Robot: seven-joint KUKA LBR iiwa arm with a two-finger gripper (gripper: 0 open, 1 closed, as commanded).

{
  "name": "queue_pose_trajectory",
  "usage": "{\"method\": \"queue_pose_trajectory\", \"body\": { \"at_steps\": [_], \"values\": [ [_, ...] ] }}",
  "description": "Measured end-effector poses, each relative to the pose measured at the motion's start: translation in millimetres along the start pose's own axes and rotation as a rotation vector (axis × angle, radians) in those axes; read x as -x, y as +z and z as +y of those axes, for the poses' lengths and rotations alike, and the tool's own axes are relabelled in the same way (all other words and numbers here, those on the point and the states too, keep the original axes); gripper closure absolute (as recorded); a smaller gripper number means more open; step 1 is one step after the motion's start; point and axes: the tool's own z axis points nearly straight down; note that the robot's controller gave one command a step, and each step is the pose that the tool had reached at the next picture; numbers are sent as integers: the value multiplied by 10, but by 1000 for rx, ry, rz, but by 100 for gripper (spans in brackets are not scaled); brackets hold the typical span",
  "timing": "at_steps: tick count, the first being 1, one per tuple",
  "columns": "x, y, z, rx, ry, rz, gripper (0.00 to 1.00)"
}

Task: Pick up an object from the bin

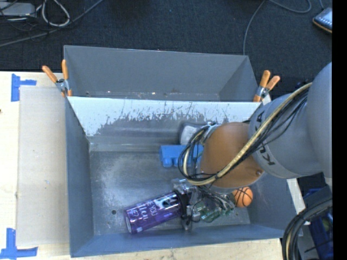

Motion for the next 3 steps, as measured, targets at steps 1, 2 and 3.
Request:
{"method": "queue_pose_trajectory", "body": {
  "at_steps": [1, 2, 3],
  "values": [
    [-1, -518, -48, 2, -5, 7, 100],
    [16, -513, -40, 0, 1, -3, 100],
    [35, -894, -4, 2, -7, 11, 100]
  ]
}}
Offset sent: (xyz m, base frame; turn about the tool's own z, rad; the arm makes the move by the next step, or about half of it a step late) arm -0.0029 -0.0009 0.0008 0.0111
